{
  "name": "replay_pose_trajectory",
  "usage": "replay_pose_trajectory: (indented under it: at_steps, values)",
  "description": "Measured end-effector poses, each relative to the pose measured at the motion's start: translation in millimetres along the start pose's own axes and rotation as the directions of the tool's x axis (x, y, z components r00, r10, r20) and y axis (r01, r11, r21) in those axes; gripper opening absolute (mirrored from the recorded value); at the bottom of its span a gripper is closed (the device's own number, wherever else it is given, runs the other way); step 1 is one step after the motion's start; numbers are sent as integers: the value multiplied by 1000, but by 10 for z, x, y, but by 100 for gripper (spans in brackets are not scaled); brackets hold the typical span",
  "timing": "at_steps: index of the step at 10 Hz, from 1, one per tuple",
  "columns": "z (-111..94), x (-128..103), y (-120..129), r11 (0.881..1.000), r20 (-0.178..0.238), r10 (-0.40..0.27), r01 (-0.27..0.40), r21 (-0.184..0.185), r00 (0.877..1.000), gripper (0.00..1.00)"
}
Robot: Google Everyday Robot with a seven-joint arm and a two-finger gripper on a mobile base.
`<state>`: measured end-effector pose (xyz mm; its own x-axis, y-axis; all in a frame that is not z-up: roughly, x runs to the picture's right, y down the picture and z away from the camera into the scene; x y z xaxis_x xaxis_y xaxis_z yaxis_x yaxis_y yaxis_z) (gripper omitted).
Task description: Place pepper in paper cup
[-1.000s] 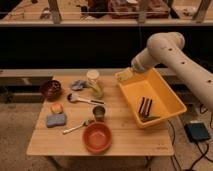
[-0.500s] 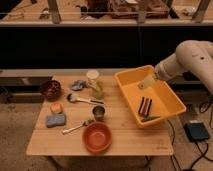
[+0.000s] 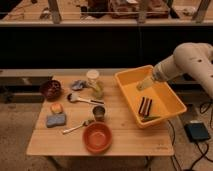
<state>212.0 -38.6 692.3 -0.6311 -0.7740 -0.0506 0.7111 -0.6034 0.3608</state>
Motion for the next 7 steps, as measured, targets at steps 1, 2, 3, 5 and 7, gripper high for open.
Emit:
replay_pose_trajectory:
  at_steps: [1, 2, 3, 5, 7]
  values:
    - [46, -97, -112, 994, -2, -109, 109, -18, 994, 80]
    - [111, -180, -208, 981, -2, -195, 195, -20, 981, 80]
    - [196, -281, -322, 955, -2, -295, 295, -12, 956, 80]
    - [267, -376, -427, 924, -4, -383, 383, -5, 924, 80]
    - [270, -386, -422, 917, 1, -399, 399, -5, 917, 80]
